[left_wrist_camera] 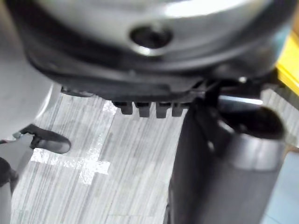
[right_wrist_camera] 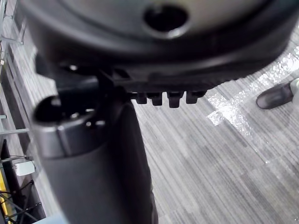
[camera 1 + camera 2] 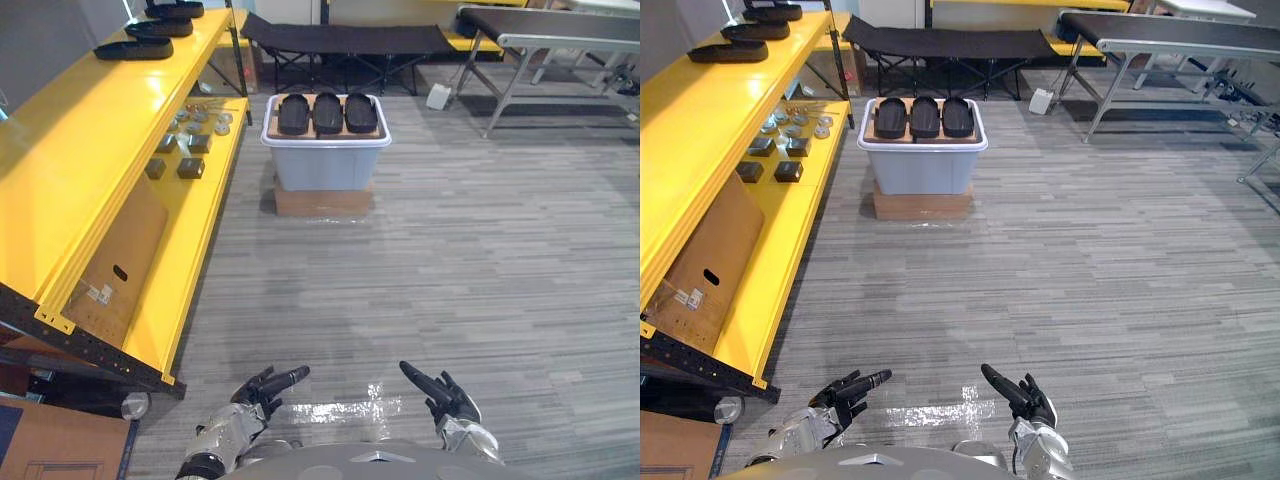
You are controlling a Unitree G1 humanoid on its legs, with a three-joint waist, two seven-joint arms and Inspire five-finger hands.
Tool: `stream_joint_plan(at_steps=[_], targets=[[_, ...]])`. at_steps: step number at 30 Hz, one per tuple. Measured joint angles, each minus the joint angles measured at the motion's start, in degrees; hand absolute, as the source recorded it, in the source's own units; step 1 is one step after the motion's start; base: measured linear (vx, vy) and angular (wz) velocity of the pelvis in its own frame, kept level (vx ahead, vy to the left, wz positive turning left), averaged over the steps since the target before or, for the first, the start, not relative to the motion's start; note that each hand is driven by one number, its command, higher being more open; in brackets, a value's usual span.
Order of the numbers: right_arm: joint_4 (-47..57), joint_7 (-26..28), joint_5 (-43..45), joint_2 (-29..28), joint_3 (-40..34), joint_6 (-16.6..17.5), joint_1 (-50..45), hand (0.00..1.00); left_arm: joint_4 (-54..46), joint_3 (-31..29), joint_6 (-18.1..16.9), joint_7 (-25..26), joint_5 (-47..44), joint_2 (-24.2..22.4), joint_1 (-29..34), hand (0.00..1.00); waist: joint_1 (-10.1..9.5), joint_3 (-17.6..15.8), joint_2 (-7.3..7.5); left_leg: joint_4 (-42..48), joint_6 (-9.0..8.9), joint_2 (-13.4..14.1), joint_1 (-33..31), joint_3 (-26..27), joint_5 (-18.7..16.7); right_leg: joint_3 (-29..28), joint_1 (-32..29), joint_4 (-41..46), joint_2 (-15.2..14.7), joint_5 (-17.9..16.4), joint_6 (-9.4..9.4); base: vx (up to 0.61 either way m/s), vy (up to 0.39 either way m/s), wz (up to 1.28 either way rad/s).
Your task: Walk over and take three plastic housings, then place them on the shelf
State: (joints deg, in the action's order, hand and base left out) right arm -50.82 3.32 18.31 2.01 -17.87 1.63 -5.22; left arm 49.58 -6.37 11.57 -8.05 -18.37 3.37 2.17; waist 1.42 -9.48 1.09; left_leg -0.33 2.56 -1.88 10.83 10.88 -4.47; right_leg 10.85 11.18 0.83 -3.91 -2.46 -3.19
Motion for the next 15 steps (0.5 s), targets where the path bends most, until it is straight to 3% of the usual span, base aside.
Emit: stream_joint_plan(at_steps=[15], targets=[[4.8,1.2,3.7,-0.1,0.1,0.0,2.4,1.00,-2.8,1.9,-1.4,3.5,-6.2,0.9,0.3,1.00,0.42,-0.1,-0.20,-1.7,-1.23,0.0,0.3,0.2,1.1,0.0,-0.7,0.0,0.0,0.2,-0.34,-0.02,-0.003,-0.01]])
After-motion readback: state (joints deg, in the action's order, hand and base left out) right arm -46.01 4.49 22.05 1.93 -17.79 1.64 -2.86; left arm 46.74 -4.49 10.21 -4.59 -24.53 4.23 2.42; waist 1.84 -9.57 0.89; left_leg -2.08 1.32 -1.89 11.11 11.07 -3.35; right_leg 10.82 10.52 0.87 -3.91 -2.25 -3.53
